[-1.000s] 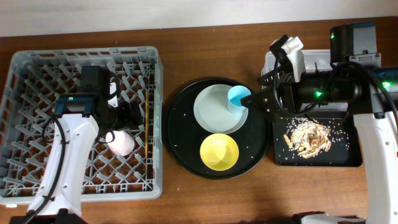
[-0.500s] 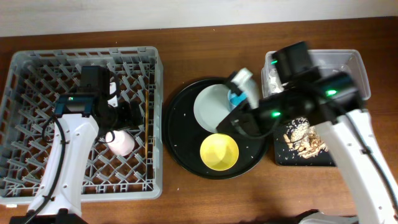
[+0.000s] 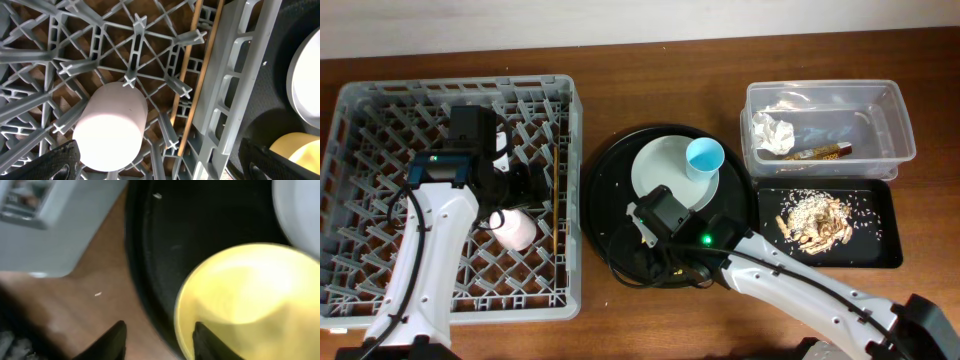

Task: Sort waste into correct bins and load items into the dishwasher rack
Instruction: 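Reach the right gripper to the yellow bowl and grasp its rim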

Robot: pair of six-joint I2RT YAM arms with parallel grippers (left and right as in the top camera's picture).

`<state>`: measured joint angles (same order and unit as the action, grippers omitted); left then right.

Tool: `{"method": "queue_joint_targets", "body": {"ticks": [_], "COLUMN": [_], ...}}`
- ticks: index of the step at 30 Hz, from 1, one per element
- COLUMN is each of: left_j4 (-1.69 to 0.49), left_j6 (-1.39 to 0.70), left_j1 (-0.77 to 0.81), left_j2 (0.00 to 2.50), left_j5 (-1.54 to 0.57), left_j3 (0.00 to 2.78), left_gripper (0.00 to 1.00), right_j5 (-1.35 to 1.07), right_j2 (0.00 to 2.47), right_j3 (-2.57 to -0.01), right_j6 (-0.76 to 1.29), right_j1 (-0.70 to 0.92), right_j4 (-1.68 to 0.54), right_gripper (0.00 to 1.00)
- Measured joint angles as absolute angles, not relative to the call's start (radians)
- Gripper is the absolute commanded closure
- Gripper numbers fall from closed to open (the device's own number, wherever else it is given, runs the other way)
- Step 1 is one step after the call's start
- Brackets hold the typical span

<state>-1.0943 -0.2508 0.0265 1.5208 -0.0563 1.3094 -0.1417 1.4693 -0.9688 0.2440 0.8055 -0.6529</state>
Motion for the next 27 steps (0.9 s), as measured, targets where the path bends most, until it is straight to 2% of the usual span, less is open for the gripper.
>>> {"method": "queue_joint_targets", "body": {"ticks": [6,14,18,20,22,25,27], "left_j4": [-1.094,-1.094,-1.094,-1.094,-1.094,-1.094,-1.094], "left_j6": [-0.251,-0.251,-0.251,-0.251,-0.251,-0.251,-0.251], "left_j1": [0.027,0.027,0.027,0.027,0.027,0.027,0.027], "left_j2": [1.521,1.521,1.521,1.521,1.521,1.521,1.521], "left_j5": [-0.056,-0.056,-0.056,-0.056,-0.056,-0.056,-0.056], "left_j3": [1.309,1.309,1.309,1.309,1.309,1.309,1.309], "left_gripper": [0.01,0.01,0.01,0.01,0.01,0.01,0.01], "right_j5": [-0.075,-0.102,-0.086,-0.083,-0.081,-0.078,-0.078], "right_j2": [1.469,1.494,1.579,1.585,1.585,1.585,1.585], "right_j3": [-0.876,-0.876,-0.876,-0.876,-0.876,-0.881,-0.886], "right_j6": [0.247,0.251,0.253,0.255,0.253,0.255,0.255], "right_j1": [0.806,0.829,0.839,0.839,0.839,0.839,0.839], "right_j4": [-0.585,-0.540,-0.518,-0.517,-0.515,-0.524,-0.574], "right_gripper": [0.44,0.46,0.73,0.76,0.82,0.75,0.74]}}
